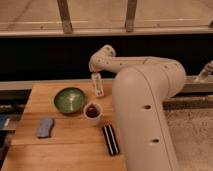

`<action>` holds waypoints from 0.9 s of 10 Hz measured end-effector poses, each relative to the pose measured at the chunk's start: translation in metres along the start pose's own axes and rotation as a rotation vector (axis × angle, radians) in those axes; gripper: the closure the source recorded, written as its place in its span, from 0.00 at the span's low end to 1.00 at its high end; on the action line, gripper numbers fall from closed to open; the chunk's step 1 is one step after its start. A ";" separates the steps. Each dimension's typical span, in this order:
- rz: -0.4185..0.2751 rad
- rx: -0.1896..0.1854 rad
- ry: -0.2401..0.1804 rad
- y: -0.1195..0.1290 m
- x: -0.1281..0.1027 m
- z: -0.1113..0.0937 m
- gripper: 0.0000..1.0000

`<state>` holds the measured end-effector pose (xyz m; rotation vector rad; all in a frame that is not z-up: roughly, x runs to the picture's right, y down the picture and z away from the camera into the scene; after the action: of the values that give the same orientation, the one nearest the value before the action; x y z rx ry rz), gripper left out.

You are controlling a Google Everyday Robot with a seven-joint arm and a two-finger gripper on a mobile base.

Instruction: Stand the bottle upright

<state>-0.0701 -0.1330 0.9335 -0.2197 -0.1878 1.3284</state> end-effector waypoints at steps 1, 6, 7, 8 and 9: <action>0.001 -0.003 -0.013 0.000 -0.002 0.000 1.00; 0.035 -0.028 -0.056 -0.002 0.008 0.003 1.00; 0.039 -0.030 -0.056 -0.002 0.011 0.003 1.00; 0.044 -0.031 -0.054 -0.003 0.015 0.004 1.00; 0.047 -0.031 -0.055 -0.004 0.016 0.003 1.00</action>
<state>-0.0636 -0.1183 0.9378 -0.2148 -0.2506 1.3796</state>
